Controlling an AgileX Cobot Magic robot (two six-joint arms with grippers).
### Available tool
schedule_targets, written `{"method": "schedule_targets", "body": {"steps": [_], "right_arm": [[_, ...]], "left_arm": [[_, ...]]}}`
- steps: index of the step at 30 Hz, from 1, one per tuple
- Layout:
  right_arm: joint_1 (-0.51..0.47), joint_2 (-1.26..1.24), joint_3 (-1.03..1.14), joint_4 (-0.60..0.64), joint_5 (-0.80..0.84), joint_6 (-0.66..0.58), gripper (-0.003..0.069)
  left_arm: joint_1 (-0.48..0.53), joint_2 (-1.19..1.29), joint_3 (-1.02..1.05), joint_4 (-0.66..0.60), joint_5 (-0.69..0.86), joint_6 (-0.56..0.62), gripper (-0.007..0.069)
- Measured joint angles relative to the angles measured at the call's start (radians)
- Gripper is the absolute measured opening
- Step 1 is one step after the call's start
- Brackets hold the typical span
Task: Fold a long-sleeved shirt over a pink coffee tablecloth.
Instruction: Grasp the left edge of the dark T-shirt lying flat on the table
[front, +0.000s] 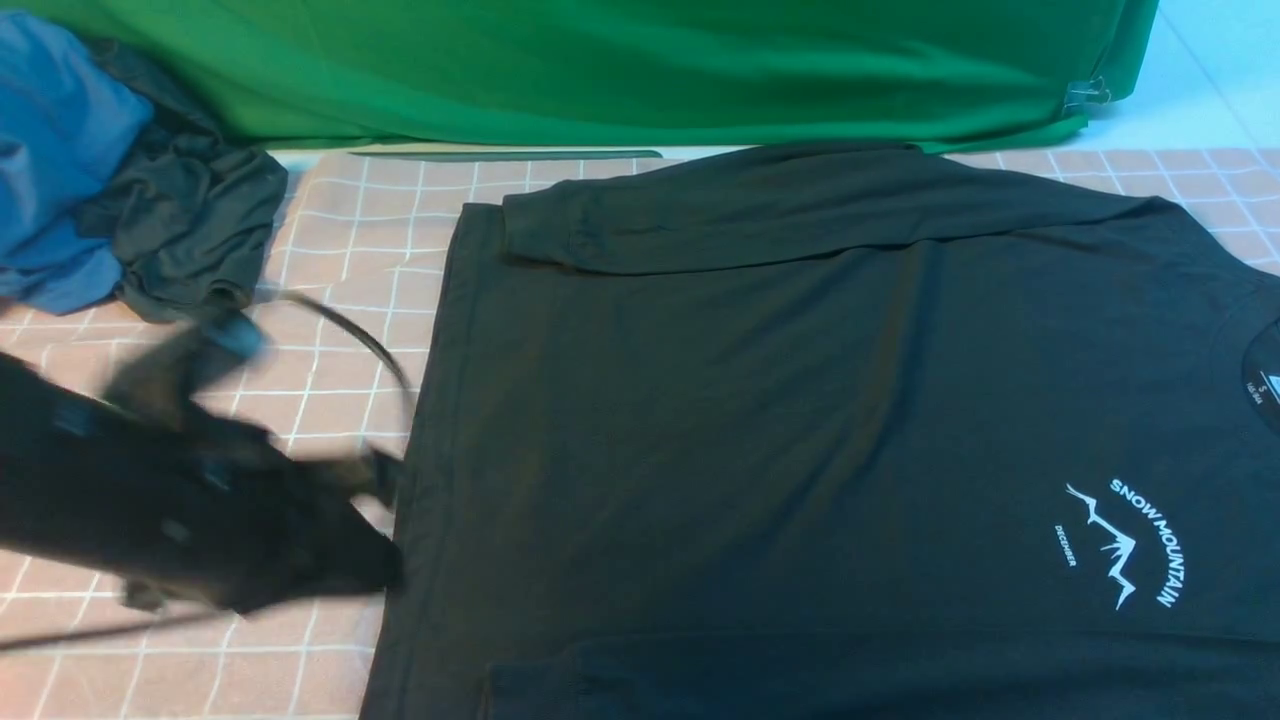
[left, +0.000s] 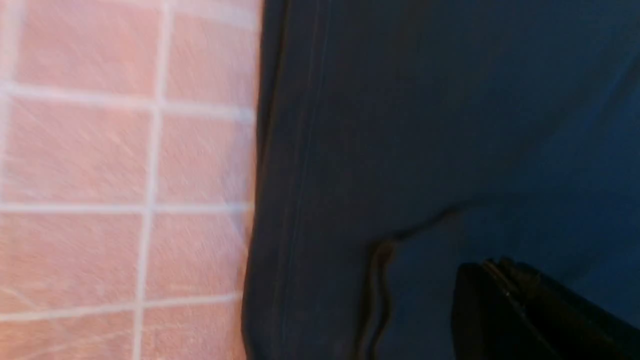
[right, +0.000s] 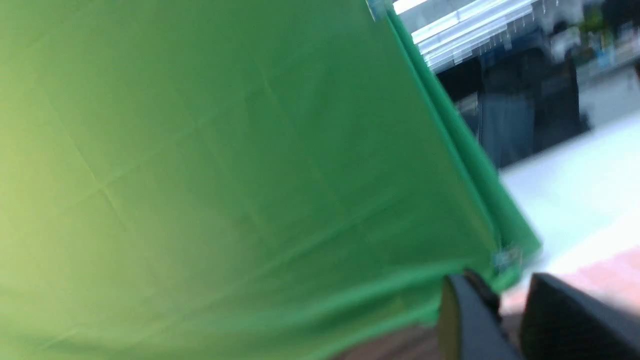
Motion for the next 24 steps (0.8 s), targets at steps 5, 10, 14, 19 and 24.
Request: {"method": "schedule_targets", "body": {"steps": [5, 10, 14, 19, 24], "right_arm": [[0.046, 0.133, -0.222, 0.002, 0.350, -0.098, 0.0044], [0.122, 0.417, -0.531, 0.002, 0.755, -0.272, 0.0038], [0.168, 0.591, -0.647, 0.002, 0.910, -0.358, 0.0038], [0.213, 0.678, -0.657, 0.011, 0.937, -0.378, 0.0038], [0.240, 0.689, -0.648, 0.021, 0.913, -0.386, 0.0038]], "left_arm": [[-0.251, 0.070, -0.004, 0.219, -0.055, -0.274, 0.0013], [-0.416, 0.144, -0.011, 0.394, -0.057, -0.443, 0.0016], [-0.440, 0.193, -0.011, 0.424, -0.145, -0.444, 0.0089], [-0.440, 0.249, -0.014, 0.475, -0.219, -0.444, 0.0301], [-0.440, 0.303, -0.014, 0.487, -0.273, -0.416, 0.0490]]}}
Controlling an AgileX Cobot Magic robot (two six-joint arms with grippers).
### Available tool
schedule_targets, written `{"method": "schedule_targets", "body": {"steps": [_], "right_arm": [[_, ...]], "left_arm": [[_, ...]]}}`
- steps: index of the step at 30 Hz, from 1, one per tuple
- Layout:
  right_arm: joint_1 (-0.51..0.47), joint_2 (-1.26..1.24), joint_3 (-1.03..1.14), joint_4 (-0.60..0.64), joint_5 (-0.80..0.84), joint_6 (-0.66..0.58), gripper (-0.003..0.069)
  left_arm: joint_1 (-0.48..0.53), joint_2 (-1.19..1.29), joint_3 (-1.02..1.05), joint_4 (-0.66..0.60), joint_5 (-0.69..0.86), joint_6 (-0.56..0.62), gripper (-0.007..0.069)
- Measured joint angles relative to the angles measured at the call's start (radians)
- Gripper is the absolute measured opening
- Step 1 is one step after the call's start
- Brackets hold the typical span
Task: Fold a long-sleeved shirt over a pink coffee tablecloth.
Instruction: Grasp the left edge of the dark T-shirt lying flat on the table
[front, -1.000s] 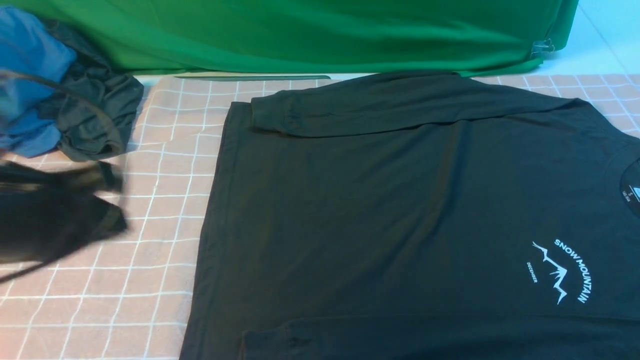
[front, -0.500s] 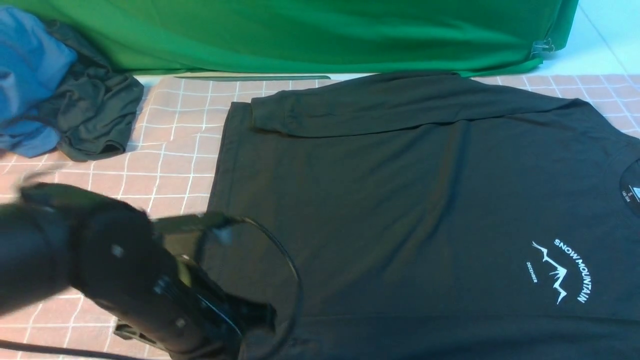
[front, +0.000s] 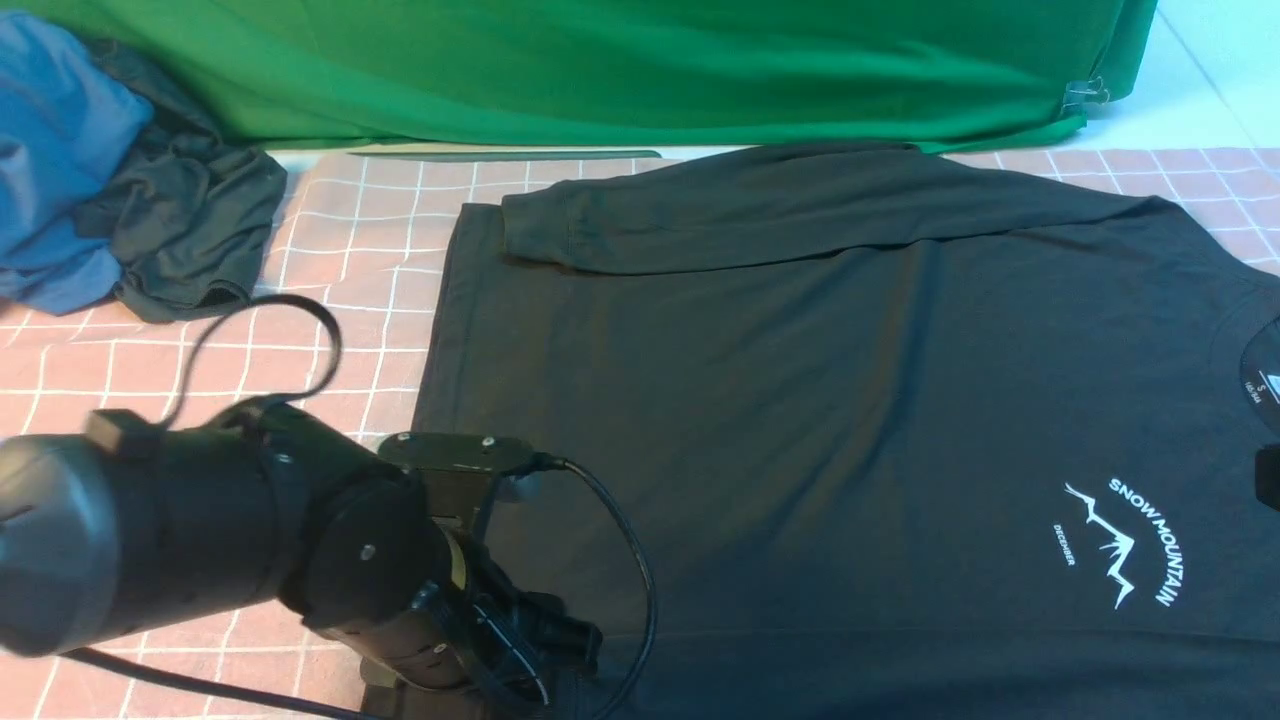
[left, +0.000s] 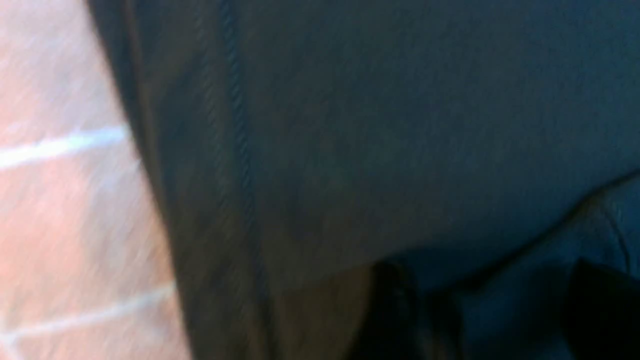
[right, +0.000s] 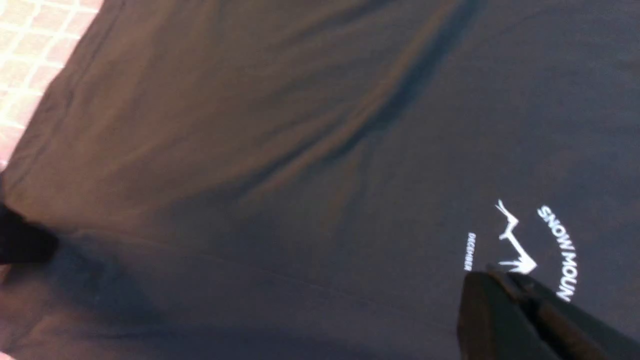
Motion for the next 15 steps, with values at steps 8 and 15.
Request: {"method": "schedule_targets", "body": {"steps": [8, 15], "right_arm": [[0.005, 0.000, 0.013, 0.003, -0.040, -0.006, 0.0038], [0.005, 0.000, 0.013, 0.003, -0.047, -0.006, 0.0043]], "left_arm": [[-0.001, 0.014, -0.002, -0.013, -0.014, 0.089, 0.0374], [-0.003, 0.013, -0.005, -0.048, 0.012, 0.125, 0.0046]]}}
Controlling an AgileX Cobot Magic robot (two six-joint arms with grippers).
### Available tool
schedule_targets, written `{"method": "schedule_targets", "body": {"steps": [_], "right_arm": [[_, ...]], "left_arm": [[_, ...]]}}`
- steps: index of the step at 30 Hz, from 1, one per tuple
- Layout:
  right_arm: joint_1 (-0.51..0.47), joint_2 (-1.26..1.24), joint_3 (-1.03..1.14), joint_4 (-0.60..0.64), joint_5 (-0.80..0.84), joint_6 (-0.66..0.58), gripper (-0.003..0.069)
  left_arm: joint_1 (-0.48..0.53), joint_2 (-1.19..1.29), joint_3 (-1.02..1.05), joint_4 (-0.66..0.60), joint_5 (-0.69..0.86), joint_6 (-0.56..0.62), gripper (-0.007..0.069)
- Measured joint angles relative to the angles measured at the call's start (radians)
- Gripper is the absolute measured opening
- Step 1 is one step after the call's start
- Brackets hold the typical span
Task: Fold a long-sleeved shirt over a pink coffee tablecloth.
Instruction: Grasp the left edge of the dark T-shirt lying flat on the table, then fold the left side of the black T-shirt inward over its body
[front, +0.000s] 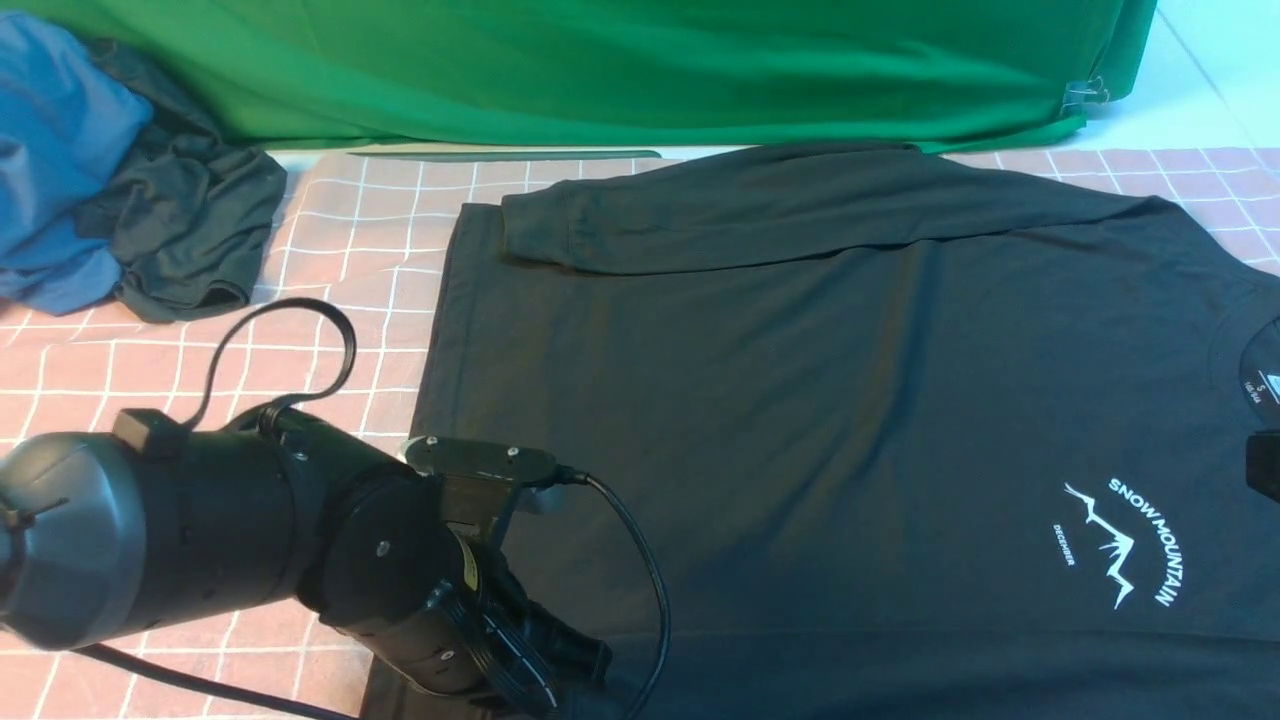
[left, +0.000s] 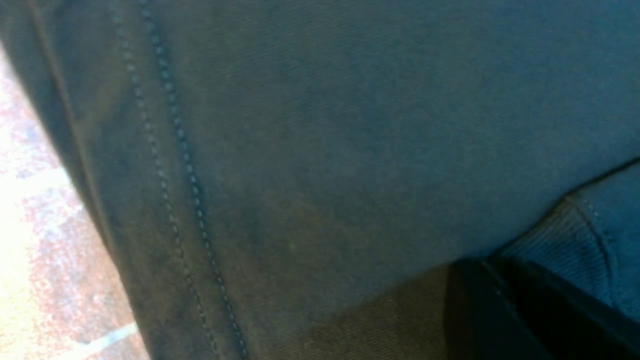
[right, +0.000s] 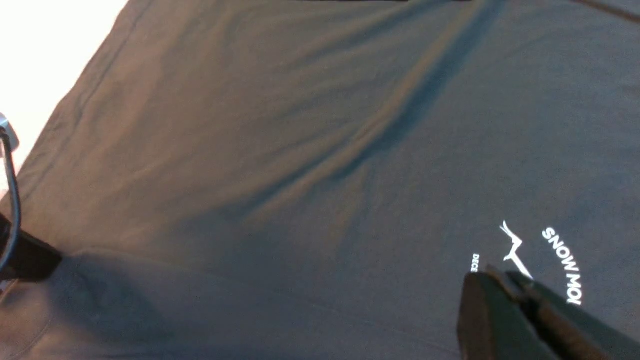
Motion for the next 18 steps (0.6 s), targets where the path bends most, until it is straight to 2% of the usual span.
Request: {"method": "schedule_targets", "body": {"steps": [4, 13, 18], "right_arm": [[0.000, 0.000, 0.000, 0.001, -0.006, 0.000, 0.0043], [0.000, 0.000, 0.000, 0.001, -0.046, 0.000, 0.0045], [0.000, 0.000, 0.000, 0.001, -0.054, 0.000, 0.0052]], "left_arm": [[-0.001, -0.028, -0.024, 0.021, 0.066, 0.008, 0.0046], [-0.001, -0.126, -0.272, 0.137, 0.257, 0.009, 0.0046], [0.012, -0.119, -0.373, 0.213, 0.273, -0.004, 0.0046]]}}
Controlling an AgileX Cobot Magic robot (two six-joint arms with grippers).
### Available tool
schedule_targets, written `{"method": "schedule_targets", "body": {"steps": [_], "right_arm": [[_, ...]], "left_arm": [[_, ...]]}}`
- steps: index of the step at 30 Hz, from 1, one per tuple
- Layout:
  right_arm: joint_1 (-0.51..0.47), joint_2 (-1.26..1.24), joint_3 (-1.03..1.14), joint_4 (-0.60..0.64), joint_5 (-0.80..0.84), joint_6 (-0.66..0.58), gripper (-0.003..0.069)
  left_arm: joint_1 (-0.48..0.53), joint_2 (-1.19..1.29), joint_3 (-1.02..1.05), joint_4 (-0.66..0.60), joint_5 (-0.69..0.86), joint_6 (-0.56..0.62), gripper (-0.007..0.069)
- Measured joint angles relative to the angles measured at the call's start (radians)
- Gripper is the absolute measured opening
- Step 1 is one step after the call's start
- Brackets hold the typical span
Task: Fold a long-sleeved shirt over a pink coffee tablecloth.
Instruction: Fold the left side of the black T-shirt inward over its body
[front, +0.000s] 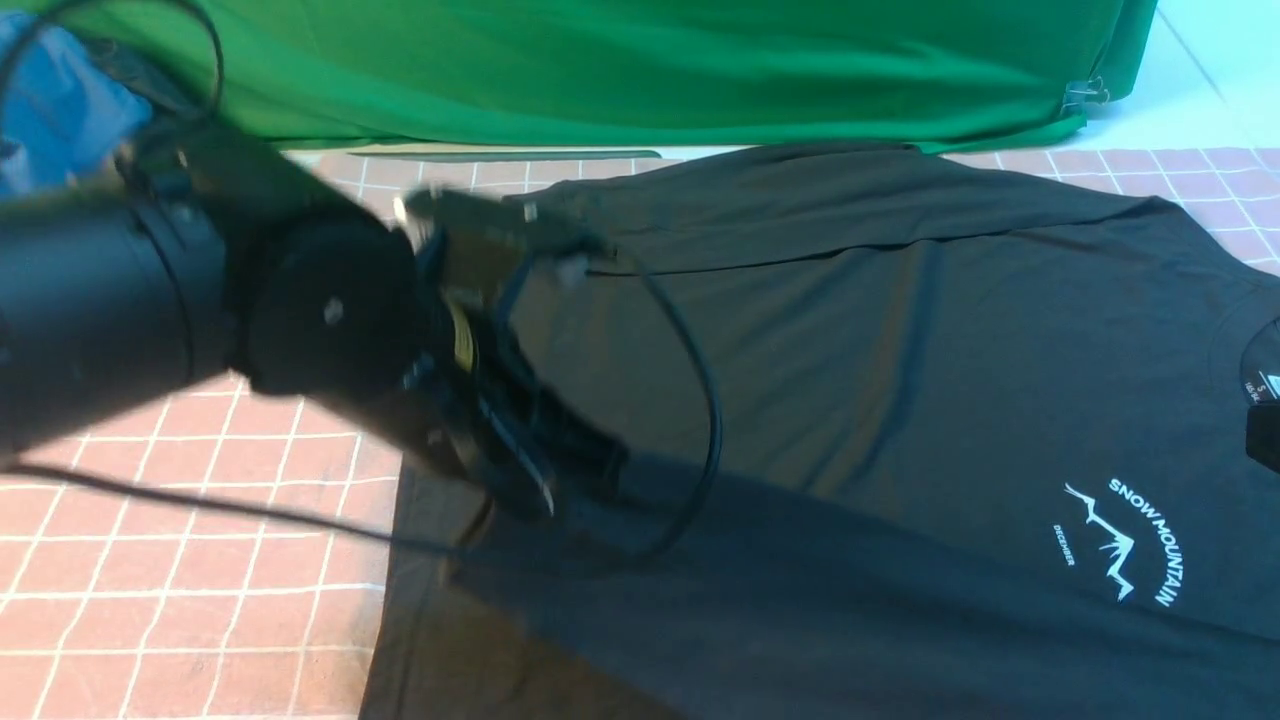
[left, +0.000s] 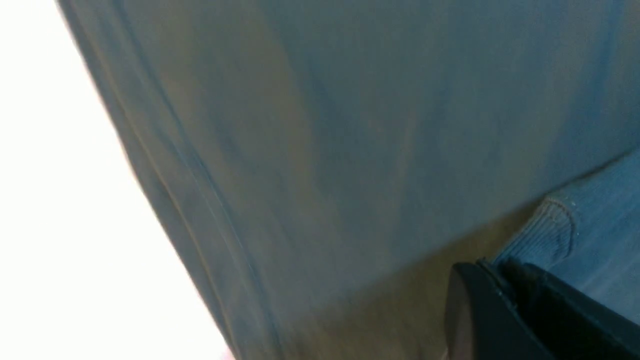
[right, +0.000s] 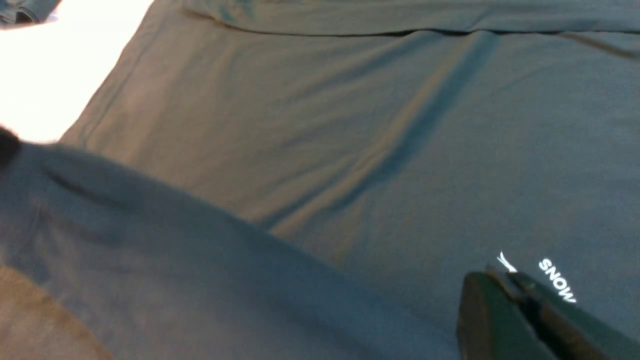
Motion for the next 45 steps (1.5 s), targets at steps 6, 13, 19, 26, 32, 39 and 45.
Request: {"method": "schedule_targets", "body": {"steps": [6, 13, 19, 26, 32, 39, 45], "right_arm": [[0.000, 0.000, 0.000, 0.000, -0.005, 0.000, 0.0057], [0.000, 0.000, 0.000, 0.000, -0.005, 0.000, 0.0069], [0.000, 0.000, 0.000, 0.000, -0.005, 0.000, 0.0071], [0.000, 0.000, 0.000, 0.000, -0.005, 0.000, 0.0071], [0.000, 0.000, 0.000, 0.000, 0.009, 0.000, 0.0071], [0.000, 0.062, 0.000, -0.013, 0.165, 0.033, 0.0071], [0.000, 0.223, 0.000, -0.023, 0.240, 0.042, 0.0075]], "left_arm": [[0.084, 0.059, -0.048, 0.025, -0.046, -0.009, 0.0046], [0.186, 0.141, -0.078, 0.033, -0.133, -0.009, 0.0046], [0.241, 0.208, -0.096, 0.051, -0.199, 0.007, 0.0046], [0.249, 0.262, -0.096, 0.129, -0.282, 0.026, 0.0046], [0.253, 0.289, -0.096, 0.208, -0.385, 0.026, 0.0046], [0.253, 0.308, -0.096, 0.225, -0.411, 0.026, 0.0058], [0.253, 0.308, -0.096, 0.254, -0.424, 0.010, 0.0222]]}}
